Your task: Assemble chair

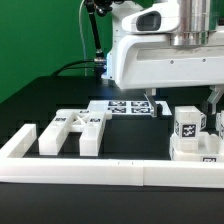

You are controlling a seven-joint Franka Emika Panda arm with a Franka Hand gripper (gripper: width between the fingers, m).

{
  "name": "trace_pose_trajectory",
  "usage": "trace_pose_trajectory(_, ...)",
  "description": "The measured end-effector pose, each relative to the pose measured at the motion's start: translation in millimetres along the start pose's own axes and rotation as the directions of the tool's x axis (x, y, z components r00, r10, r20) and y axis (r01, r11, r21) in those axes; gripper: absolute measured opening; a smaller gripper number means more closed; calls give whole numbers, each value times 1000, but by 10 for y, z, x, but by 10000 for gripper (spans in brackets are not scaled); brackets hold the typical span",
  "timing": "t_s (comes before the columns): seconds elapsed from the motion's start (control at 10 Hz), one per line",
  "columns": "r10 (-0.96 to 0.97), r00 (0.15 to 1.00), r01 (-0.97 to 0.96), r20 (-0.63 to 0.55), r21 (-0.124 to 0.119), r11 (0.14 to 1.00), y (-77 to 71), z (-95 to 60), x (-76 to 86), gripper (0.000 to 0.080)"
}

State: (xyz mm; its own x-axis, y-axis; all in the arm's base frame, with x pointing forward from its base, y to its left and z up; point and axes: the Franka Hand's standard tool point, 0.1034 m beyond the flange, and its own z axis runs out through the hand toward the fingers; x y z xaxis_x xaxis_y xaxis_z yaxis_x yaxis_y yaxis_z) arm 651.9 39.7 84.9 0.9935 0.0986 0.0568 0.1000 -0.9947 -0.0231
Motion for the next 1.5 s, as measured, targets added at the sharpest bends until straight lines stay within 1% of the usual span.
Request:
trace_pose_trajectory(0.1,0,1000,0,0,0,1000,1,0,0,539)
trace_pose_trajectory(0.2,5,1000,-5,0,0,1000,0,0,0,403)
trace_pose_trajectory(0.3,20,1000,-20,0,1,1000,-1,-1,1,403)
trace_pose_trajectory(0.4,19,1000,-19,0,1,1000,-1,-1,1,291)
trace_pose_trajectory(0.5,30,1000,-30,0,2,1000,-3,-1,1,291)
trace_pose_trajectory(0.7,199,980,-199,1,8,980,-13,1,0,291)
trace_pose_trajectory(0.9,440,898,-440,-1,10,898,-34,5,-8,291)
trace_pose_trajectory(1.0,522,853,-522,-2,15,853,-42,8,-12,291)
trace_pose_trajectory(1.2,690,724,-690,2,13,724,-80,13,-17,291)
trace_pose_trajectory(1.3,778,628,-778,4,13,628,-98,17,-17,291)
trace_pose_trajectory(1.5,879,477,-879,13,20,477,-112,20,-11,291)
